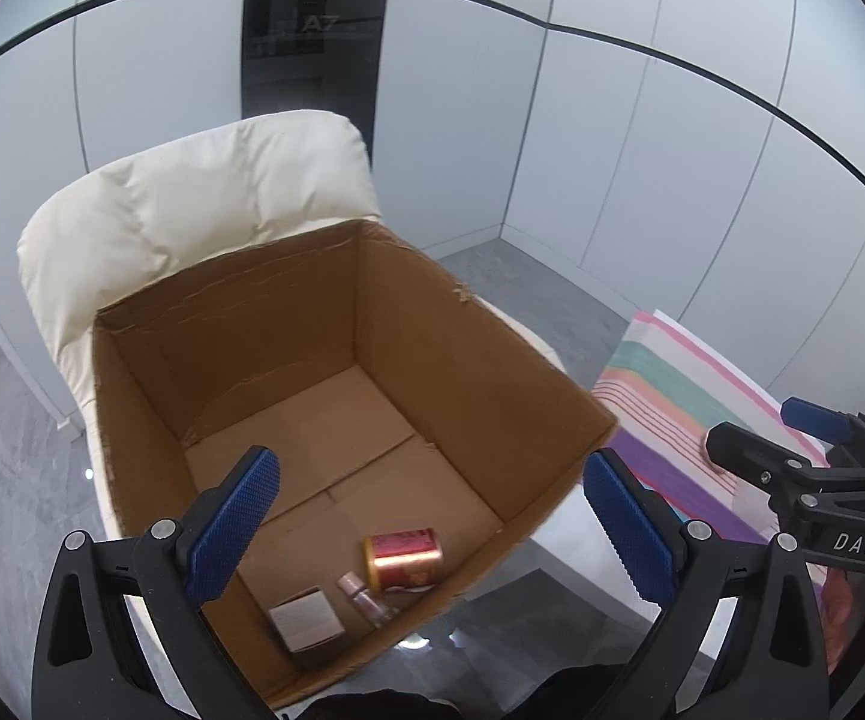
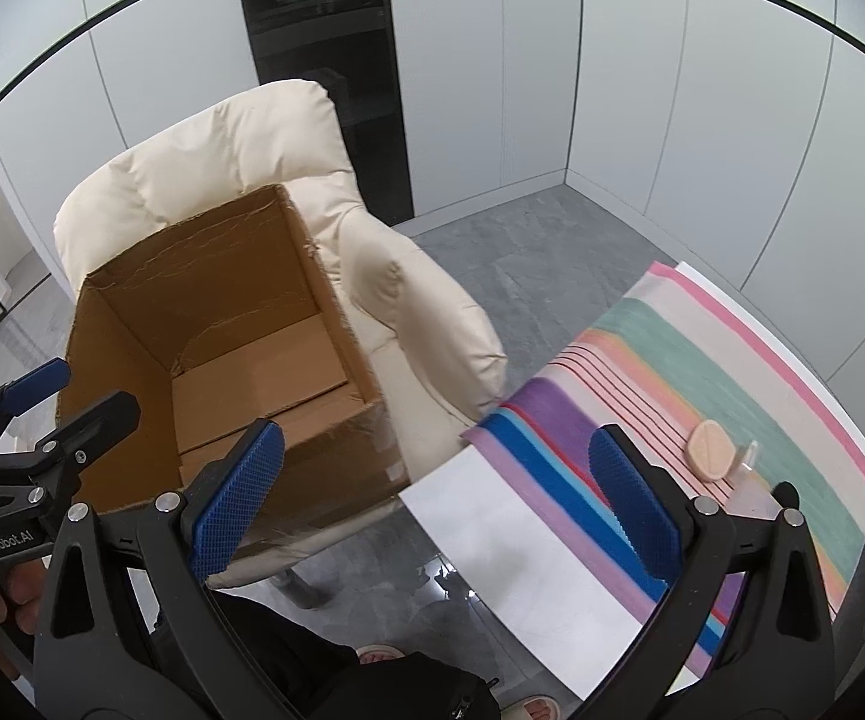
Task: Organize objects
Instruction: 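Withdraw both tools from the box back toward the rug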
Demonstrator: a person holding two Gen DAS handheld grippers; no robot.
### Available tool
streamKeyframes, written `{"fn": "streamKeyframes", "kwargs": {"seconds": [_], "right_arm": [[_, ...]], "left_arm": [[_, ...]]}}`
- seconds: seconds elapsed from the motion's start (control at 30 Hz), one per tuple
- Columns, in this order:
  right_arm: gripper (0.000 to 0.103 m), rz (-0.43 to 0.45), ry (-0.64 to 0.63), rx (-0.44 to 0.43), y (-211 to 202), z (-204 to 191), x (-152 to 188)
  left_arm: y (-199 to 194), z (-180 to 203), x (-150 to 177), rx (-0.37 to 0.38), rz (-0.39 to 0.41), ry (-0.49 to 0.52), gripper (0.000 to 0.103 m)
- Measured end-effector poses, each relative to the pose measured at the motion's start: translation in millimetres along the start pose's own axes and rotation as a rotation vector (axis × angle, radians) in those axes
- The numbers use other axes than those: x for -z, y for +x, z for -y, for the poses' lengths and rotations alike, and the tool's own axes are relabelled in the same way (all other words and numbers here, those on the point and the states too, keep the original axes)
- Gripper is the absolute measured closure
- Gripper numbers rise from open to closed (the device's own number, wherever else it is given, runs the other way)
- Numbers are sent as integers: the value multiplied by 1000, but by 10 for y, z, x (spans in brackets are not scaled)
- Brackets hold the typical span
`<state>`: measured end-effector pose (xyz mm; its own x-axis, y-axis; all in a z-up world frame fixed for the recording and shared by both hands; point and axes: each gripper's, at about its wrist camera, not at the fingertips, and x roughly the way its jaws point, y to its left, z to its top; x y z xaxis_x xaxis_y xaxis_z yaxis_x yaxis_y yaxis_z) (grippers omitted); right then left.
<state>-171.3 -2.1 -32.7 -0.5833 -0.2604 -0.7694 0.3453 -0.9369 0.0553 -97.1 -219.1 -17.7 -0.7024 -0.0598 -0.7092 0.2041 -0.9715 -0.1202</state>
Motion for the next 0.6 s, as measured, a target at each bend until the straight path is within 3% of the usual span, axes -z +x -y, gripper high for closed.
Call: {"fn": "streamKeyframes", "kwargs": {"seconds": [0.6], "right_arm": [[0, 2, 91, 97, -236, 655, 236]], "left_arm": [[131, 685, -9, 75, -5, 95, 1]]}}
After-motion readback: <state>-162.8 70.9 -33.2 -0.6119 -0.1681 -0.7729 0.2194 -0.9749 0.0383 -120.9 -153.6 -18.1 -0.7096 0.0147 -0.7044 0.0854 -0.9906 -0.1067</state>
